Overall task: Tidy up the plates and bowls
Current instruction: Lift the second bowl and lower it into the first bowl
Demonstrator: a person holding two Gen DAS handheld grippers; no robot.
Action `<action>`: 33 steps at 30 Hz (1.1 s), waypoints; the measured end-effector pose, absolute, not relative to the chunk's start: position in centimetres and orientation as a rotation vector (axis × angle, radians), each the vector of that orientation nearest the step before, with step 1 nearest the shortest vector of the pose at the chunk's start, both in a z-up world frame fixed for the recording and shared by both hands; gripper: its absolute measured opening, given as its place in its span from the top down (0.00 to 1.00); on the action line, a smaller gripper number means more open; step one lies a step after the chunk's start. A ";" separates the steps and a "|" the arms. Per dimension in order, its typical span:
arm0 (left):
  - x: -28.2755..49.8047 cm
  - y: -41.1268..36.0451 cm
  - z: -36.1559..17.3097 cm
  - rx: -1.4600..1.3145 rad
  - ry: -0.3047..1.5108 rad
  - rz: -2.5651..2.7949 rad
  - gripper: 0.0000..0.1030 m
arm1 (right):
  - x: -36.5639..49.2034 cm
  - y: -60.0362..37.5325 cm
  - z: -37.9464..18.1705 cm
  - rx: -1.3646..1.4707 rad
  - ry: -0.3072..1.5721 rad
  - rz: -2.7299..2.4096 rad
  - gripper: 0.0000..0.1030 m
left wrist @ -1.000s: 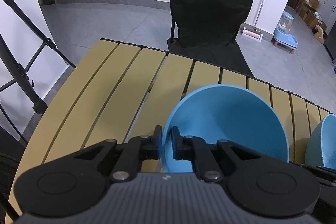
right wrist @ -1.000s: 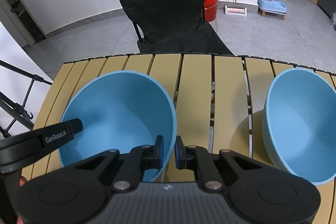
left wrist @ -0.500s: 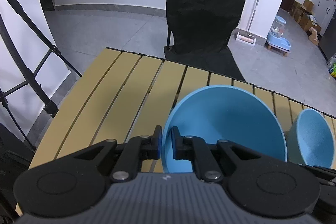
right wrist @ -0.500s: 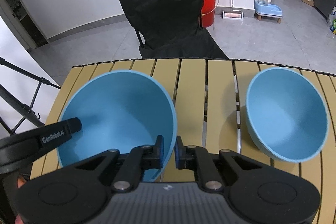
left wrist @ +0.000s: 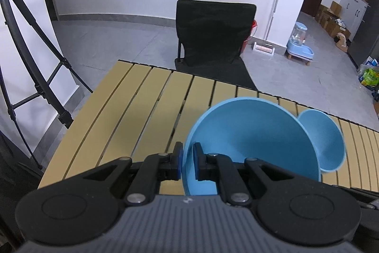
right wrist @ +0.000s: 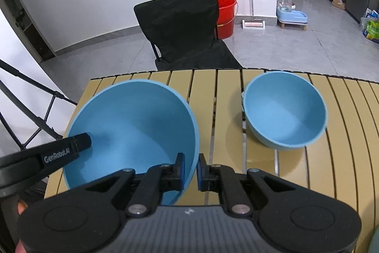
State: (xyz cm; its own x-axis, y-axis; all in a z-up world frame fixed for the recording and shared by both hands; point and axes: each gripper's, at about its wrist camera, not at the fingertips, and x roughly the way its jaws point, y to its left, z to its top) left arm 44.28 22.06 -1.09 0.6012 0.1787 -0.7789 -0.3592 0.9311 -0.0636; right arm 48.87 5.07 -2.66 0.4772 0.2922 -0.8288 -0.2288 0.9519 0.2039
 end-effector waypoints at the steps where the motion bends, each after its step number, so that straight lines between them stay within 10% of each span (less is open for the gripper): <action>1: 43.9 21.7 -0.8 -0.221 0.869 0.310 0.90 | 48.4 4.6 -2.5 0.073 1.025 0.317 0.91; 33: 34.3 5.3 3.4 -0.158 0.824 0.136 0.90 | 35.5 -13.5 1.6 0.207 0.950 0.190 0.91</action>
State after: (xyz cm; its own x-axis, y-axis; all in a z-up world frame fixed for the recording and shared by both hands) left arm 34.29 5.31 3.44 0.6719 0.0586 -0.7383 -0.1814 0.9795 -0.0872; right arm 35.55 -13.47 1.63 0.5682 0.2509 -0.7837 -0.0699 0.9637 0.2578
